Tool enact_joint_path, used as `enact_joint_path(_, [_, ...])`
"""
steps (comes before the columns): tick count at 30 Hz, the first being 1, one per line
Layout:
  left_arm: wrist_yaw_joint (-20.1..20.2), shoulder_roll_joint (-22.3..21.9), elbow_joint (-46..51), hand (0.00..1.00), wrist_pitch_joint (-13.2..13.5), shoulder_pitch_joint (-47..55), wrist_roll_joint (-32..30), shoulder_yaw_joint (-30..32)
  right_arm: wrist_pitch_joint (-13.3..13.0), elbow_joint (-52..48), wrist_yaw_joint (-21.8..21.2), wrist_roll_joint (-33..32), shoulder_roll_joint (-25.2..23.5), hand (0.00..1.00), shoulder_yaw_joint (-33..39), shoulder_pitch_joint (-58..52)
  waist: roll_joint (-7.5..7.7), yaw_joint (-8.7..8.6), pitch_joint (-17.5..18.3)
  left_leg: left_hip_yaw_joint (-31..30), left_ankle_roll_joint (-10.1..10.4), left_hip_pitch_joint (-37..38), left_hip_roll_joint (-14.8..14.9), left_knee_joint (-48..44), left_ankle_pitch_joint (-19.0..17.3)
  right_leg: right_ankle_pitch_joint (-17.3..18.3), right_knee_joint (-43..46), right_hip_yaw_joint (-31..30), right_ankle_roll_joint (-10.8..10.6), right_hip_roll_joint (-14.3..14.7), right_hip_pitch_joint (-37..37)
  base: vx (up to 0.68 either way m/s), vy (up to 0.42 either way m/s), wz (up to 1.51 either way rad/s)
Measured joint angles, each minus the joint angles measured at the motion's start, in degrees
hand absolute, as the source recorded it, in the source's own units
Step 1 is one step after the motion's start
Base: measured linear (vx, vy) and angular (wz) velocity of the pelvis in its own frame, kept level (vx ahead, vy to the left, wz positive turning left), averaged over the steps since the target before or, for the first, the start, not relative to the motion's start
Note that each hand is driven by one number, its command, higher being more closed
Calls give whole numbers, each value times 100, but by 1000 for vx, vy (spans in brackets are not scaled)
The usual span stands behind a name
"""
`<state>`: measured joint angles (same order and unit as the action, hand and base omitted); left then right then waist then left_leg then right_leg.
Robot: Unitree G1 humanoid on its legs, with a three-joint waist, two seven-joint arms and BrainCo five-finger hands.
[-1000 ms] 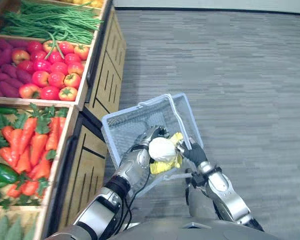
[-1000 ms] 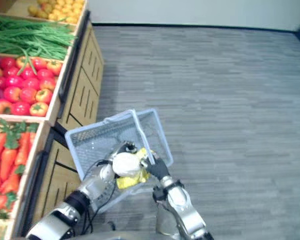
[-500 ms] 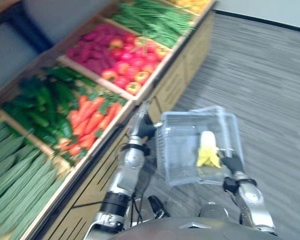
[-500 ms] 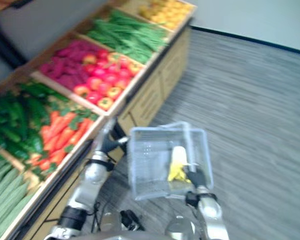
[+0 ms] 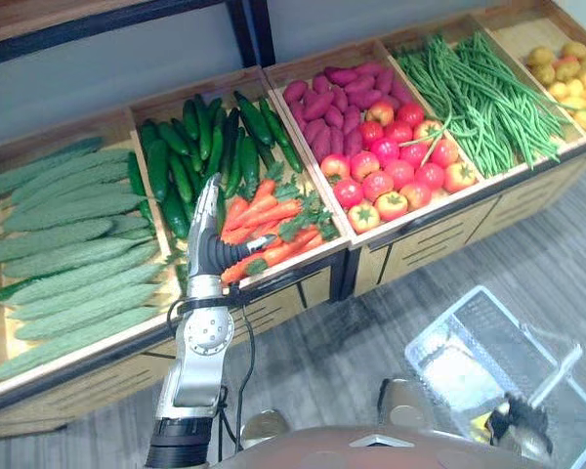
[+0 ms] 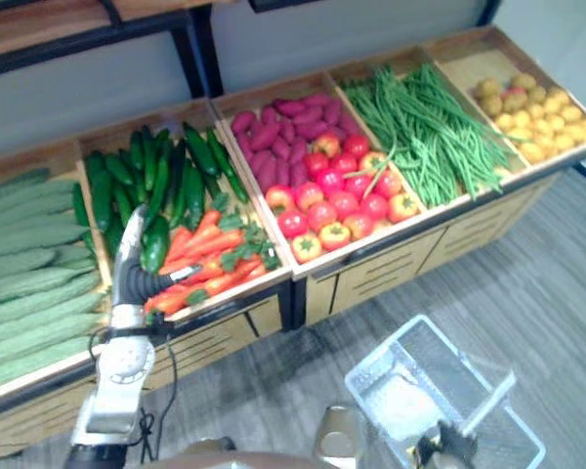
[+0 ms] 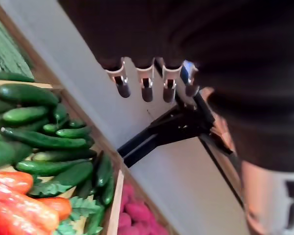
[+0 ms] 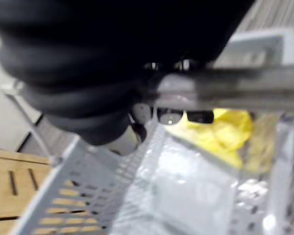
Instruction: Pick vegetable in the basket
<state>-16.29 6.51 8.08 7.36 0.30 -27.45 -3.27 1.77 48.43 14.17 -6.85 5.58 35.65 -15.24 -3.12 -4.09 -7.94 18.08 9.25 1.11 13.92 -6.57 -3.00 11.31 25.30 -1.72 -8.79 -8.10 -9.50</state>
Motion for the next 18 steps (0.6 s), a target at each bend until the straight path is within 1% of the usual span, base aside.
enact_joint_path(1, [-9, 40, -149, 0, 29, -141, -8, -9, -2, 8, -5, -41, -10, 100, -1, -5, 17, 36, 7, 6, -8, 54, 2, 110, 117, 69, 53, 6, 4, 20, 4, 78, -131, 62])
enact_joint_path(2, [-25, 139, -458, 0, 31, -356, -11, 15, -13, 5, -60, -77, 4, 100, -65, 97, 32, 107, 3, 52, 8, 159, 18, 373, 368, 152, 90, 62, 79, 84, -10, 31, -167, 6])
enact_joint_path(3, [-27, 249, -768, 0, 15, -448, -29, 47, -36, 34, -69, -74, 14, 100, -70, 297, 24, 150, 3, 205, -3, 206, 37, 539, 539, 172, 62, 18, 116, 176, -46, 5, -170, -12])
enact_joint_path(4, [-26, 317, -879, 0, -24, -453, -64, 54, -55, 59, -78, -72, 20, 100, -77, 405, 26, 149, 3, 285, -23, 199, 42, 571, 568, 181, 42, -44, 133, 207, -86, -48, -116, -32])
enact_joint_path(6, [-21, 513, -1324, 0, -187, -462, -270, 134, -87, 166, -120, -9, 55, 100, -236, 696, 7, 159, -22, 487, 0, 128, 80, 646, 587, 200, -183, -158, 179, 304, -185, -80, -59, -31])
enact_joint_path(7, [-21, 568, -1430, 0, -224, -474, -323, 158, -86, 186, -121, 66, 51, 100, -279, 731, 10, 156, -29, 506, -1, 69, 85, 639, 588, 168, -257, -189, 230, 318, -205, -118, -3, -14])
enact_joint_path(8, [-22, 639, -1603, 0, -316, -528, -373, 223, -82, 237, -114, 161, 49, 100, -295, 810, 4, 136, -87, 494, 9, -22, 90, 619, 595, 91, -379, -194, 288, 326, -230, -116, 20, -1])
enact_joint_path(9, [-27, 691, -1702, 0, -437, -596, -419, 287, -75, 265, -104, 174, 48, 100, -298, 859, 32, 131, -178, 489, 16, -116, 78, 597, 603, 13, -468, -205, 281, 312, -277, -138, 37, 0])
enact_joint_path(11, [-30, 813, -1702, 0, -523, -666, -609, 354, -74, 258, -98, 223, 42, 100, -346, 901, 34, 123, -248, 493, -71, -327, 59, 518, 540, -19, -521, -229, 230, 291, -434, -140, 40, 5])
enact_joint_path(12, [-32, 930, -1704, 0, -647, -787, -822, 425, -75, 254, -65, 323, 44, 100, -413, 945, 56, 114, -383, 455, -97, -548, 26, 492, 461, -63, -550, -233, 215, 256, -570, -130, 36, 17])
enact_joint_path(14, [-32, 1026, -1714, 0, -725, -850, -996, 490, -76, 237, -23, 327, 58, 100, -411, 1003, 63, 47, -499, 418, -165, -626, -81, 667, 488, -127, -608, -214, 189, 178, -677, -81, 40, 20])
enact_joint_path(15, [-31, 1046, -1730, 0, -756, -881, -1039, 512, -81, 176, -1, 328, 88, 100, -405, 1009, 5, 17, -554, 417, -247, -628, -162, 872, 598, -209, -704, -197, 191, 141, -725, -4, 47, 11])
enact_joint_path(16, [-31, 1050, -1859, 0, -778, -1034, -1116, 496, -80, 93, 22, 328, 129, 100, -348, 1007, -87, 18, -637, 420, -270, -623, -187, 1002, 879, -270, -736, -183, 208, 131, -752, 18, 42, 6])
enact_joint_path(17, [-31, 1066, -1947, 0, -799, -1151, -1167, 499, -80, 25, 28, 328, 129, 100, -307, 1021, -104, 17, -686, 437, -225, -624, -218, 1053, 940, -277, -714, -184, 196, 105, -789, 35, 52, 4])
enact_joint_path(18, [-34, 1113, -2086, 0, -812, -1372, -1207, 494, -80, -81, 37, 326, 119, 100, -300, 1047, -107, 17, -769, 476, -228, -651, -266, 1093, 1030, -305, -687, -186, 182, 55, -842, 29, 54, 3])
